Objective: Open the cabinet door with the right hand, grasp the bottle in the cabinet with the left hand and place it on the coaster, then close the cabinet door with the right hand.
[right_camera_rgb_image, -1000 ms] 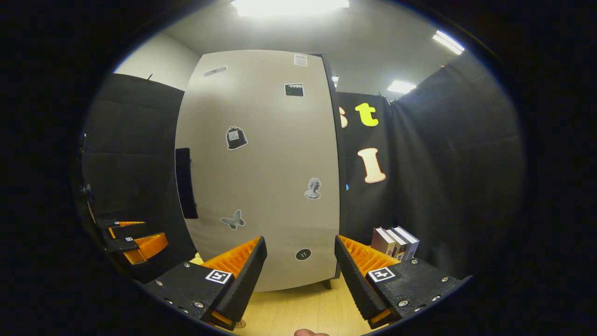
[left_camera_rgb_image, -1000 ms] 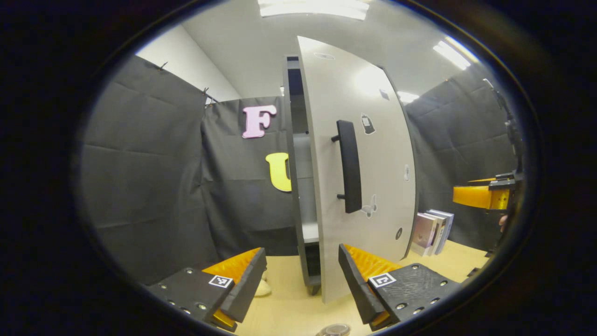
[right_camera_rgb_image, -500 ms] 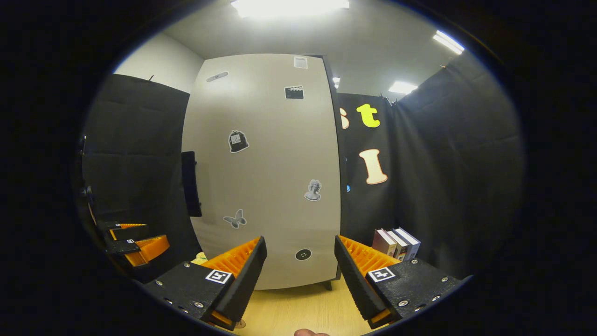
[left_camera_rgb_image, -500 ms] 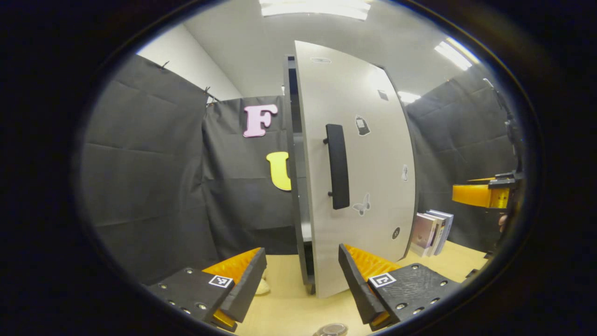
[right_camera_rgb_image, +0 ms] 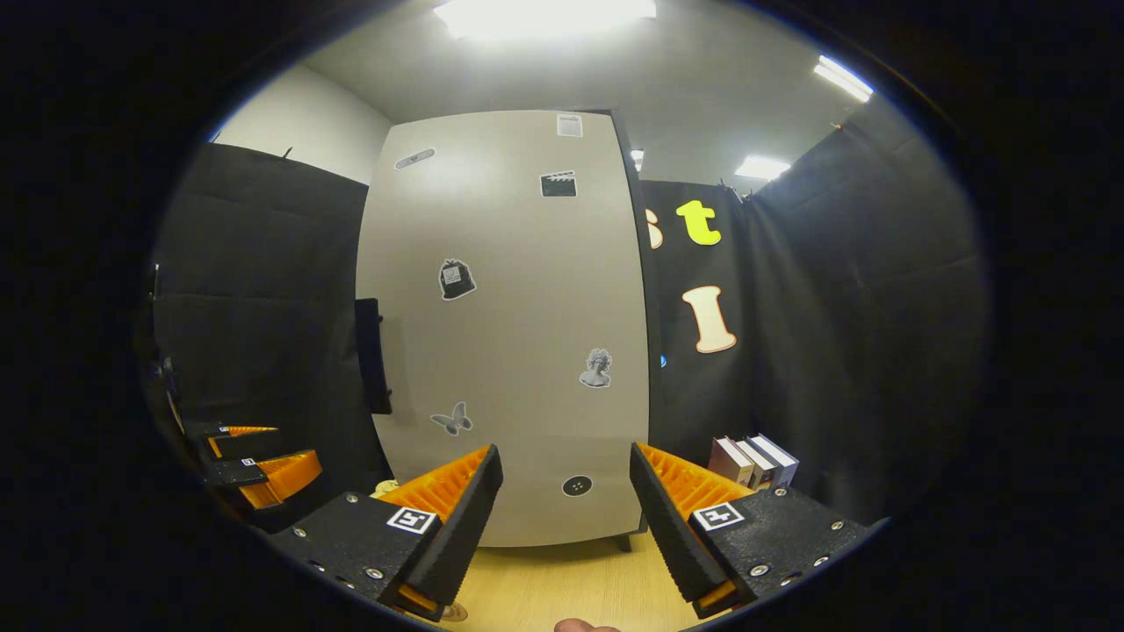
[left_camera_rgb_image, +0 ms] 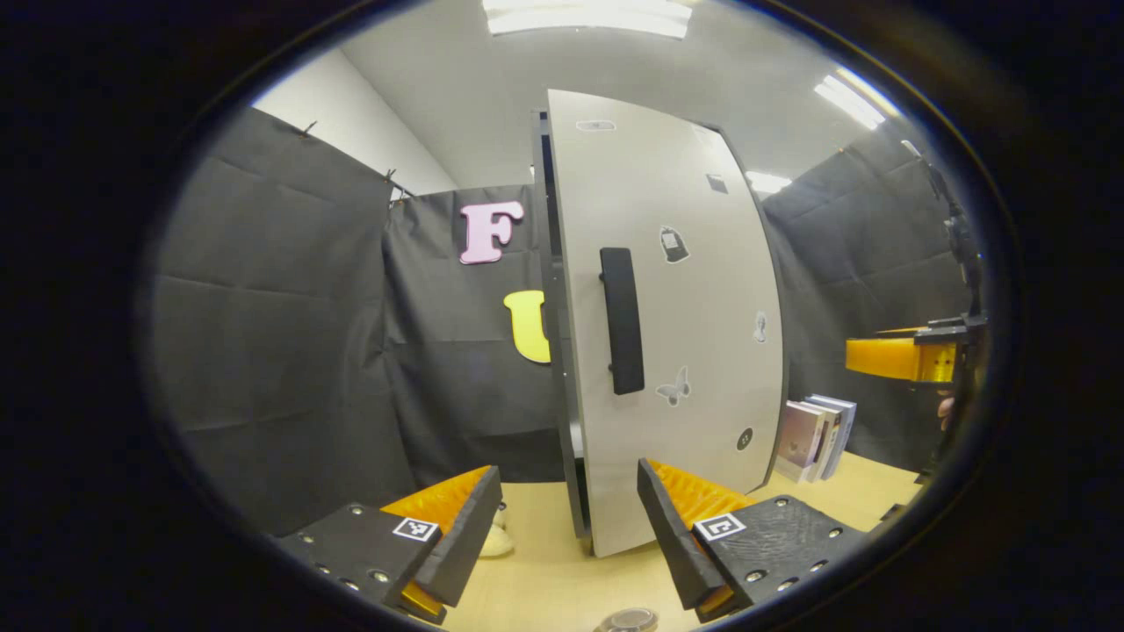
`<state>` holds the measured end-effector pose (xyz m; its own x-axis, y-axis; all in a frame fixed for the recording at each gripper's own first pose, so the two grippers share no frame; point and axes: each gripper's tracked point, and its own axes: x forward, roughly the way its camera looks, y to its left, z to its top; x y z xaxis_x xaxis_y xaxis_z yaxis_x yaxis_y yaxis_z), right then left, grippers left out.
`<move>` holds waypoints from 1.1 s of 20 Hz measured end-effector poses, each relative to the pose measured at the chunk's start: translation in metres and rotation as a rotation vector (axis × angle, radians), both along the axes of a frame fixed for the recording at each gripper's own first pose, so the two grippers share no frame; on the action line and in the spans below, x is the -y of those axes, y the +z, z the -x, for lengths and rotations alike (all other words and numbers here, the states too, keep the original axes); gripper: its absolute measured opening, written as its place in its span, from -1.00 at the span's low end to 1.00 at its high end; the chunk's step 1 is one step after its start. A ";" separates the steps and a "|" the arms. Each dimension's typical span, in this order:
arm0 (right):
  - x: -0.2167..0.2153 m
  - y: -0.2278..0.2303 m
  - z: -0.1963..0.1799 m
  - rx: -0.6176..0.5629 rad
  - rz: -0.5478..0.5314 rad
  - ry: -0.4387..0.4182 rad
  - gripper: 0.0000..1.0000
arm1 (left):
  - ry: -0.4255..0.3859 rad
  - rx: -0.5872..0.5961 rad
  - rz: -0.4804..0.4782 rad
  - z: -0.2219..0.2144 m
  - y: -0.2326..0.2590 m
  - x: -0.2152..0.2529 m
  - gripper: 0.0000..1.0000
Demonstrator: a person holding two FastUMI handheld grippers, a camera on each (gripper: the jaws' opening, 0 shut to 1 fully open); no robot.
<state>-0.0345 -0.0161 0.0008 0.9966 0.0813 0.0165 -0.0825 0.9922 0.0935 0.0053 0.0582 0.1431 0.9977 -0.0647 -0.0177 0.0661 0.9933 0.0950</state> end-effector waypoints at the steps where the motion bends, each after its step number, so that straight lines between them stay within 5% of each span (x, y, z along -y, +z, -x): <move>1: -0.001 -0.001 -0.001 0.000 0.001 0.001 0.80 | 0.000 0.001 0.003 0.000 0.001 0.000 0.80; 22: -0.010 -0.005 -0.020 -0.003 0.012 0.015 0.80 | 0.025 0.043 0.061 -0.006 0.009 -0.001 0.87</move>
